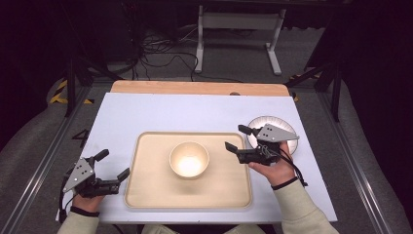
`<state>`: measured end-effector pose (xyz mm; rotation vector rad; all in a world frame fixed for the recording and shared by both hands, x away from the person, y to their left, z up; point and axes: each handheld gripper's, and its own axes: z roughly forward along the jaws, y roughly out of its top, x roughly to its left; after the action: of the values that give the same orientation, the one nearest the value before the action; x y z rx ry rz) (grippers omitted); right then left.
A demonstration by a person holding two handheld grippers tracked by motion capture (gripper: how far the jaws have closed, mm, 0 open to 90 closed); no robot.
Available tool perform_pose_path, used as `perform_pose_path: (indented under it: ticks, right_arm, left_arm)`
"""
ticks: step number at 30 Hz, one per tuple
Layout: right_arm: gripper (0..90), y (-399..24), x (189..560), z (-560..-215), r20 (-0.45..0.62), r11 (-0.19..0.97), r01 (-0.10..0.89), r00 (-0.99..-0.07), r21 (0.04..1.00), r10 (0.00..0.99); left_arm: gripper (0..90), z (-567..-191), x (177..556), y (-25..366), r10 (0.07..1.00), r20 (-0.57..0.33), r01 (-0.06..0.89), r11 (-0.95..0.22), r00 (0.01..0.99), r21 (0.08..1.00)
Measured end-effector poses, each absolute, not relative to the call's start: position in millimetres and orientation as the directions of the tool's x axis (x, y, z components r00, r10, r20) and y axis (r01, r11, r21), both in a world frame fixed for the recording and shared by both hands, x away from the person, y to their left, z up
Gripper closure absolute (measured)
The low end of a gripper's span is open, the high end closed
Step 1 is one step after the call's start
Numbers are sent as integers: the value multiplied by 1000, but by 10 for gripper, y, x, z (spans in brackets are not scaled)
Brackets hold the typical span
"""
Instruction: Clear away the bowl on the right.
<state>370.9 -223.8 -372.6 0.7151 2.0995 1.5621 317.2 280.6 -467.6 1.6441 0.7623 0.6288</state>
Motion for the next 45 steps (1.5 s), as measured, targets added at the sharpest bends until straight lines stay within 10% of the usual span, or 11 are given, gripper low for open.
perform_pose_path:
  ticks: [19, 45]
  right_arm:
    - [238, -2676, 3626, -3887, -56, 175, 82, -744, 981, 666]
    - [8, -2968, 3491, -4290, -81, 134, 13, -739, 991, 669]
  left_arm:
    - [3, -4674, 3168, 2806, 768, 0, 152, -127, 641, 980]
    - [3, -4673, 3168, 2808, 764, 0, 148, -125, 645, 981]
